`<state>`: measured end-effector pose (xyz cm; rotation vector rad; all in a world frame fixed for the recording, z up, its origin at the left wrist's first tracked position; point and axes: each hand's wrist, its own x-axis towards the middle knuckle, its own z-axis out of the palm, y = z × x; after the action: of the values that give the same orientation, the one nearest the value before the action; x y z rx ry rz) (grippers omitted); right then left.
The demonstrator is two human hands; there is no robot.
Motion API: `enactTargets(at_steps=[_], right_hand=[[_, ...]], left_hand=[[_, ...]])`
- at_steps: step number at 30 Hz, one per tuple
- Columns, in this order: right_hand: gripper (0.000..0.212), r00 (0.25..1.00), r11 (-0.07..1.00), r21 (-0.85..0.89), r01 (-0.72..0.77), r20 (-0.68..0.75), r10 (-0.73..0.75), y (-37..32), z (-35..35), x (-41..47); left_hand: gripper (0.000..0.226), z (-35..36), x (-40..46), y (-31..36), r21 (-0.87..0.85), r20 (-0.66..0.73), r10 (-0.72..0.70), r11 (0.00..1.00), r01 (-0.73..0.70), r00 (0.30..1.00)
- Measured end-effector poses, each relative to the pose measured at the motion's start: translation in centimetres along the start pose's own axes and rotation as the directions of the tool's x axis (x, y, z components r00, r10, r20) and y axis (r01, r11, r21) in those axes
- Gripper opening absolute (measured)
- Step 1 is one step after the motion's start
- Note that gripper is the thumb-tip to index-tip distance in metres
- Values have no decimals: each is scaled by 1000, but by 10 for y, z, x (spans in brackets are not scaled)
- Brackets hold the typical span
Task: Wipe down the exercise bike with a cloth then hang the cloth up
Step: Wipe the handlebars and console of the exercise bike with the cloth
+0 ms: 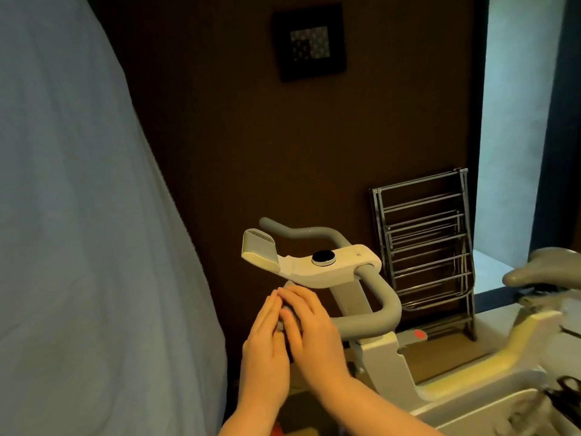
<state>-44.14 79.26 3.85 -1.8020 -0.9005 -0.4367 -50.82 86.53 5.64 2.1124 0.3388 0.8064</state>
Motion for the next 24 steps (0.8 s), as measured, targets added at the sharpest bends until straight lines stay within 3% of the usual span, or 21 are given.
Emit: enactTargets(at_steps=[3,5,7,11,14,17,20,22,24], right_hand=[[39,996,991,-110,72,56,-66,28,-18,-4],[36,1000,996,-88,-30,-7,30,20,-19,-3],[40,996,991,-102,-82,16,84,4,-16,-2],[55,972,969,-201,145,211,-101,35,-41,-9],[51,986,964,-250,92,158,-54,71,-59,-14],[43,996,981,-194,29,88,-12,57,-43,-16],[62,948,943,-231,237,265,-174,61,-56,-11],[78,921,898,-321,301,343,-186,93,-77,-3],[71,976,950,-294,100,215,-36,117,-94,1]], left_hand=[[48,2,0,-2,55,-4,20,998,-20,1000],[45,8,1,0,93,-62,16,996,-10,998],[43,18,-1,6,113,-124,-12,993,26,992],[46,32,-4,14,159,-181,-47,984,76,982],[51,45,-4,13,322,-199,-49,940,113,979],[43,69,-3,10,444,-235,32,893,78,971],[34,74,6,-8,582,-238,214,813,-37,947],[31,71,9,-18,697,-241,328,714,-73,913],[32,72,11,-14,729,-257,347,682,-55,902]])
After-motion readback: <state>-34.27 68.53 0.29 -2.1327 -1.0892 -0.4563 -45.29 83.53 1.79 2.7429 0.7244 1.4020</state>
